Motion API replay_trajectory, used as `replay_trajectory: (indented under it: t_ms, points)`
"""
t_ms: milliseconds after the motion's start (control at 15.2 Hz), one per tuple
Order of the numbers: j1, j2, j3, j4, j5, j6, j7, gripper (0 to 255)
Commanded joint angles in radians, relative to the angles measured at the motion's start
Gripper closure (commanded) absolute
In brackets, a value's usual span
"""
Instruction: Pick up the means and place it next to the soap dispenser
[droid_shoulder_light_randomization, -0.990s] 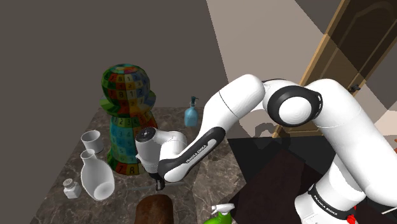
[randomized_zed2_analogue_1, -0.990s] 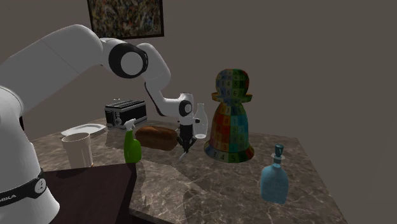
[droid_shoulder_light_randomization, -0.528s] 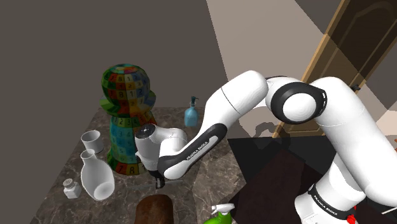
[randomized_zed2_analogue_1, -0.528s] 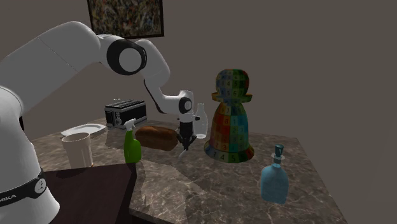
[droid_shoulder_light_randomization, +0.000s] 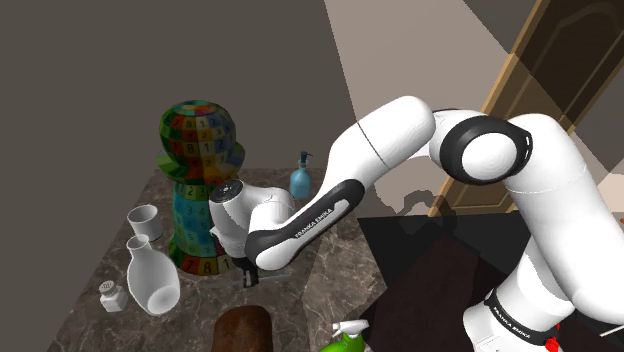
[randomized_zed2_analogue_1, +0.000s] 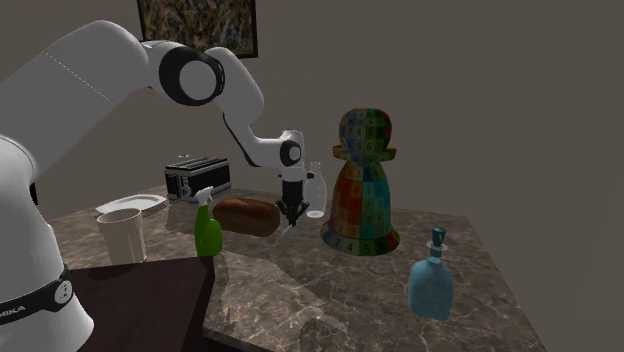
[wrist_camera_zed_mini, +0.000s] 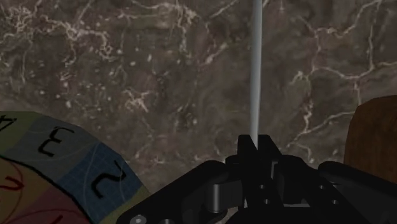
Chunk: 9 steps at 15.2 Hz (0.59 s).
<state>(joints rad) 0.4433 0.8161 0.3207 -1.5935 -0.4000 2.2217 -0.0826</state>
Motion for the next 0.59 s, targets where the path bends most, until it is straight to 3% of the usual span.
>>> replay_trajectory:
  t_ms: [0, 528]
  points:
    - [-0.006, -0.023, 0.006, -0.01, 0.006, -0.013, -0.005, 255]
    - [-0.02, -0.097, 0.027, -0.021, 0.031, -0.075, -0.021, 255]
